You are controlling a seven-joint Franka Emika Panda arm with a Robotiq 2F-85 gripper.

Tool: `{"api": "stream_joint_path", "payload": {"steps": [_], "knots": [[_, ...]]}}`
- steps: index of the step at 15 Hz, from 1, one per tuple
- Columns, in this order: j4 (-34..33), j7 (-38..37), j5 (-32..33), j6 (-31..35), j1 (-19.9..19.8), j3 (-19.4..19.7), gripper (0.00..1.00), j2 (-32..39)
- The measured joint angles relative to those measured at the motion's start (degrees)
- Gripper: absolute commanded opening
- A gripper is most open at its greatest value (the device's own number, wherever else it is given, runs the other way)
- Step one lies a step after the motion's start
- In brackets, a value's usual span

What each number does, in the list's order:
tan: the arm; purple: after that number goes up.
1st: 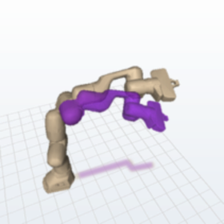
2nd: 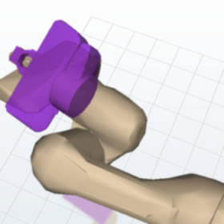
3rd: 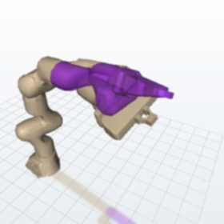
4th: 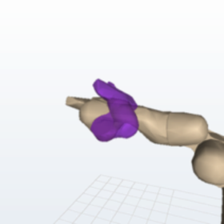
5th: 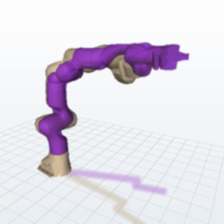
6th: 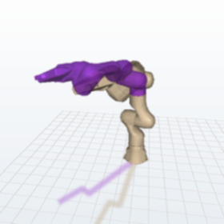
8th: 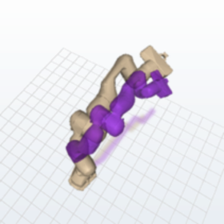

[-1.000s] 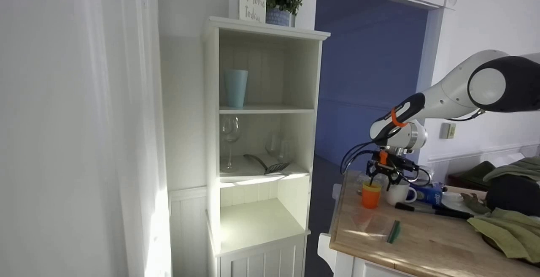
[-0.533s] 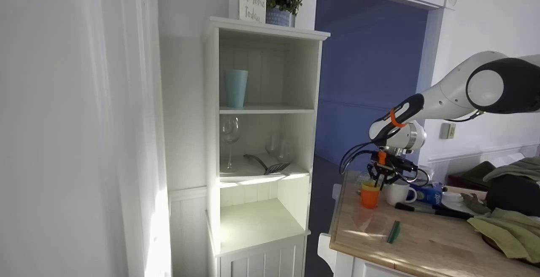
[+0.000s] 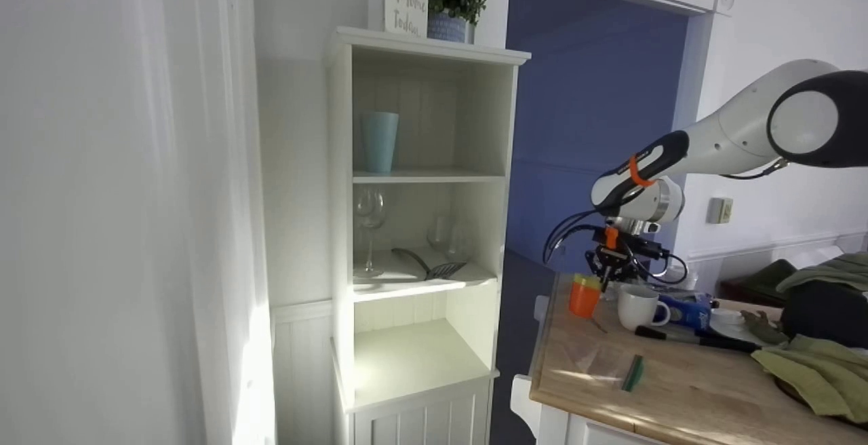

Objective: Put the orange and yellow plastic cup on the top shelf of the cabinet

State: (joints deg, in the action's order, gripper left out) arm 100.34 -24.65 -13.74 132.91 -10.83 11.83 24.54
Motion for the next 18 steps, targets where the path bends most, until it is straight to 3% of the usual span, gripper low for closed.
{"api": "stream_joint_path", "payload": {"steps": [4, 12, 15, 18], "knots": [[4.2, 2.9, 2.4, -10.1, 2.3, -0.5, 0.01, -10.7], [10.3, 2.5, 16.5, -32.8, 5.2, -4.7, 0.01, -33.1], [12.8, 2.5, 16.2, -38.0, 6.0, -8.0, 0.01, -40.4], [15.8, 1.9, 12.4, -38.6, 7.5, -11.2, 0.01, -46.9]]}}
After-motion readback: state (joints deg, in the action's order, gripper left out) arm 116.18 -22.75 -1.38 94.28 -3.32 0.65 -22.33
